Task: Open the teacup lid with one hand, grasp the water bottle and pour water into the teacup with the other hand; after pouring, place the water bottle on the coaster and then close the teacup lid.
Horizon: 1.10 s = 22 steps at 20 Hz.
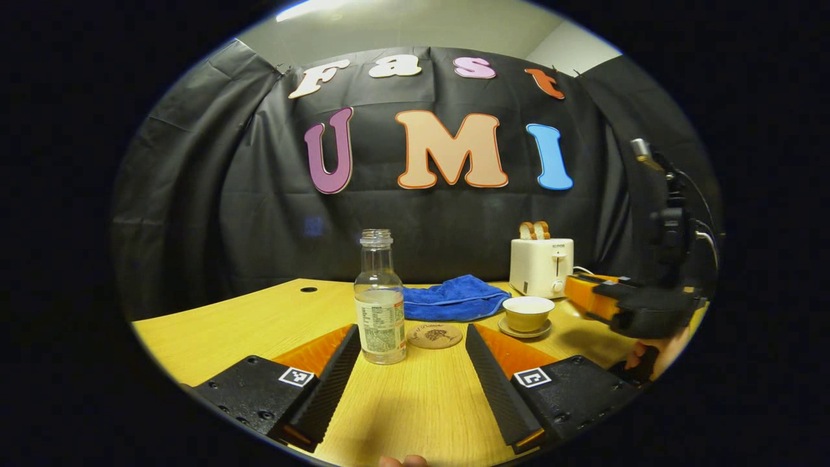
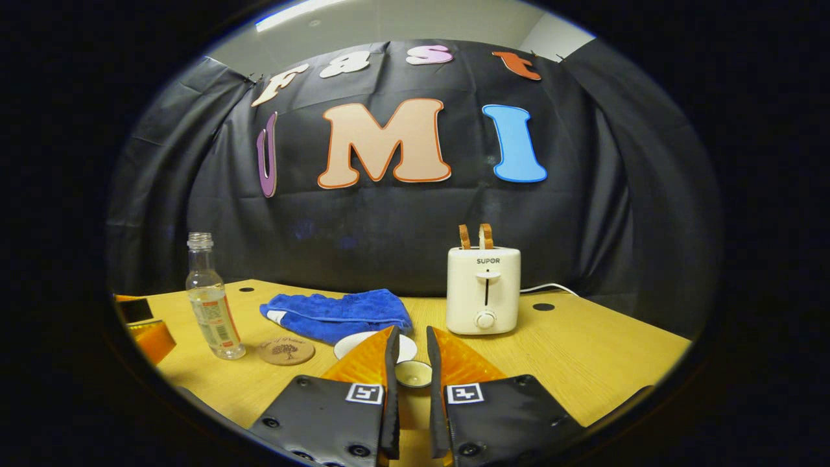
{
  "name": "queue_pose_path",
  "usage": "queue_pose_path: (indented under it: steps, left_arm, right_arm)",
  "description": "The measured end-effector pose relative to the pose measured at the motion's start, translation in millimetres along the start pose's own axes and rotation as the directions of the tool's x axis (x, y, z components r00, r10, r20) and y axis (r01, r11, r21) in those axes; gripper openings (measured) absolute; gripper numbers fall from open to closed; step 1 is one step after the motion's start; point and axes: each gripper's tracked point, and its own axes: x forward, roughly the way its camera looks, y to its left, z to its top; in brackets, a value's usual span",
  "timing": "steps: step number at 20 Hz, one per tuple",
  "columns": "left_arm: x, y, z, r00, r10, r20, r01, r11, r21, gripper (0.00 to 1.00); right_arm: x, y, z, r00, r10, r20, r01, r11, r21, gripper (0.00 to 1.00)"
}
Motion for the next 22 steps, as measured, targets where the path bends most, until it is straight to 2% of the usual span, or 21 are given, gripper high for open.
queue_pose_path:
  steps: [3,9,18,22]
  left_arm:
    - [13.0,12.1,-0.3,1.0,0.026,0.0,-0.026,1.0,0.001,0.95]
    - [42.3,24.1,-2.2,1.0,0.027,-0.005,-0.027,1.0,0.003,0.95]
    - [73.2,31.9,-1.8,1.0,0.028,-0.001,-0.028,1.0,0.013,0.95]
    - [89.0,36.6,-2.7,0.999,0.038,-0.005,-0.037,0.998,0.051,0.95]
  right_arm:
    - [-29.1,-5.8,0.5,1.0,0.019,-0.001,-0.019,1.0,0.001,0.21]
    - [-69.0,-11.5,3.4,0.999,0.053,0.001,-0.053,0.999,0.002,0.21]
    - [-73.3,-12.1,3.7,0.998,0.059,-0.001,-0.059,0.998,0.002,0.21]
    - [-73.8,-12.0,3.9,0.998,0.058,-0.001,-0.058,0.998,0.002,0.21]
